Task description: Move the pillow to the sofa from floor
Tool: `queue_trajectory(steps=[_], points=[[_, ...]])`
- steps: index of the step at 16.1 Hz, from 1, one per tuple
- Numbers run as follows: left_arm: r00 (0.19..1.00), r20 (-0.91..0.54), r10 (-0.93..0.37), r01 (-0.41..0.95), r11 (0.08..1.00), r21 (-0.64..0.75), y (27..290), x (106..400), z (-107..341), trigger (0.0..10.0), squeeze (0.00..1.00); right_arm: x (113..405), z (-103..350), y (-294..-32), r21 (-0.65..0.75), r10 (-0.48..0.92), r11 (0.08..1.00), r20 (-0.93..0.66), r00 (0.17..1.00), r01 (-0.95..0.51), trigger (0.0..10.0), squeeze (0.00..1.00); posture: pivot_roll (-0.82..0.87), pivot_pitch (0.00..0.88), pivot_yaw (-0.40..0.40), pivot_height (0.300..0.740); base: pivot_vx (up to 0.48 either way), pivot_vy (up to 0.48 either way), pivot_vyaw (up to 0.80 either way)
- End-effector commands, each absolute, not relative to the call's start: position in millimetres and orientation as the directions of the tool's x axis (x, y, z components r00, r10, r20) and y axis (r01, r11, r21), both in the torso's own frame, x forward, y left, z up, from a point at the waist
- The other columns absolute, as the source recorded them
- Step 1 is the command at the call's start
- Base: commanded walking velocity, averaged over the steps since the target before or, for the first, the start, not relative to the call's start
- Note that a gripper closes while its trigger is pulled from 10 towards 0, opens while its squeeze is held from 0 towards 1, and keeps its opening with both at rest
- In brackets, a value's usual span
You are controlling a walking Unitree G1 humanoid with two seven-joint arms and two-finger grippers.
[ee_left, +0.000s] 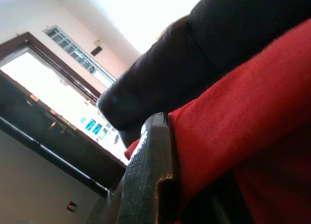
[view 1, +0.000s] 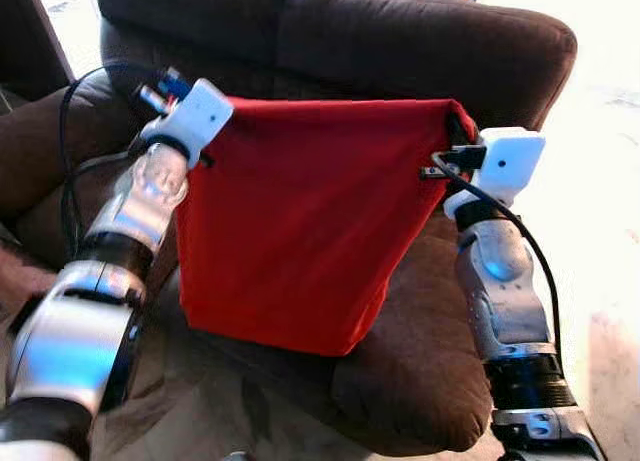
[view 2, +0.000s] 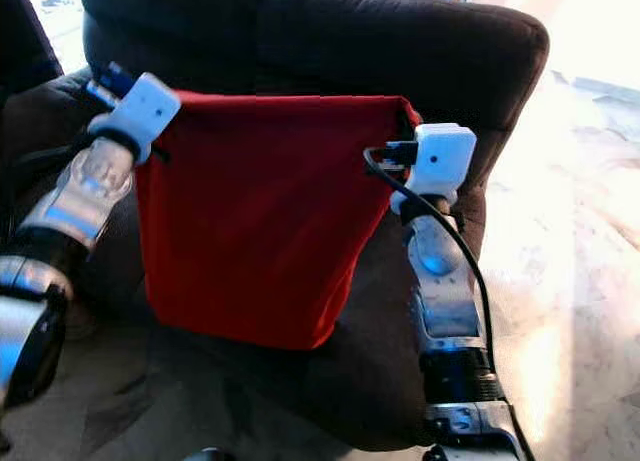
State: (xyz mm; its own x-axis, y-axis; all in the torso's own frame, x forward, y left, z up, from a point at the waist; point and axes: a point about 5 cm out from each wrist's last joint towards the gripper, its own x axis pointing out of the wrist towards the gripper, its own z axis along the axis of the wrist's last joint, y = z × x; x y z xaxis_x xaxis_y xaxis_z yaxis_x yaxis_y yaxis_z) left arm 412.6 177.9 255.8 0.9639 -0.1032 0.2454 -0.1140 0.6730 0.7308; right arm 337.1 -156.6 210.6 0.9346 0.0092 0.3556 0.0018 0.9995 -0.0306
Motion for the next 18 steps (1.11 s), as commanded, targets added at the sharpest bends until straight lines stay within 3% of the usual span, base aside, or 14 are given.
queue_trajectory(steps=[1, 6, 7, 11, 18], points=[[0.946, 0.306, -0.111, -0.153, 0.676, 0.721, 170.3, 415.4, 272.7, 10.0, 0.0, 333.4, 218.2, -167.8, -0.028, -0.04, 0.998, 0.382, 0.923, 0.055, 10.0, 0.0, 0.01, 0.032, -0.035, 0.74, 0.0, 0.0, 0.0], [0.892, 0.425, -0.153, -0.17, 0.759, 0.629, 141.7, 417.3, 299.0, 10.0, 0.0, 329.1, 219.5, -170.7, -0.023, -0.061, 0.997, 0.387, 0.92, 0.075, 10.0, 0.0, 0.0, 0.039, -0.022, 0.74, 0.0, 0.0, 0.0], [0.872, 0.463, -0.159, -0.141, 0.824, 0.549, 138.4, 414.2, 298.2, 10.0, 0.0, 330.2, 217.4, -169.0, -0.014, -0.065, 0.997, 0.379, 0.923, 0.076, 10.0, 0.0, 0.0, 0.04, -0.021, 0.74, 0.0, 0.0, 0.0], [0.876, 0.464, -0.131, -0.089, 0.901, 0.424, 145.7, 405.2, 265.2, 10.0, 0.0, 330.8, 213.8, -164.1, 0.004, -0.068, 0.997, 0.364, 0.929, 0.071, 10.0, 0.0, 0.01, 0.047, -0.018, 0.74, 0.0, 0.0, 0.0], [0.877, 0.464, -0.125, -0.089, 0.907, 0.412, 157.2, 394.9, 247.1, 10.0, 0.0, 331.0, 209.5, -158.0, 0.022, -0.064, 0.998, 0.348, 0.935, 0.061, 10.0, 0.0, 0.03, 0.058, -0.022, 0.74, 0.224, 0.0, 0.0]])
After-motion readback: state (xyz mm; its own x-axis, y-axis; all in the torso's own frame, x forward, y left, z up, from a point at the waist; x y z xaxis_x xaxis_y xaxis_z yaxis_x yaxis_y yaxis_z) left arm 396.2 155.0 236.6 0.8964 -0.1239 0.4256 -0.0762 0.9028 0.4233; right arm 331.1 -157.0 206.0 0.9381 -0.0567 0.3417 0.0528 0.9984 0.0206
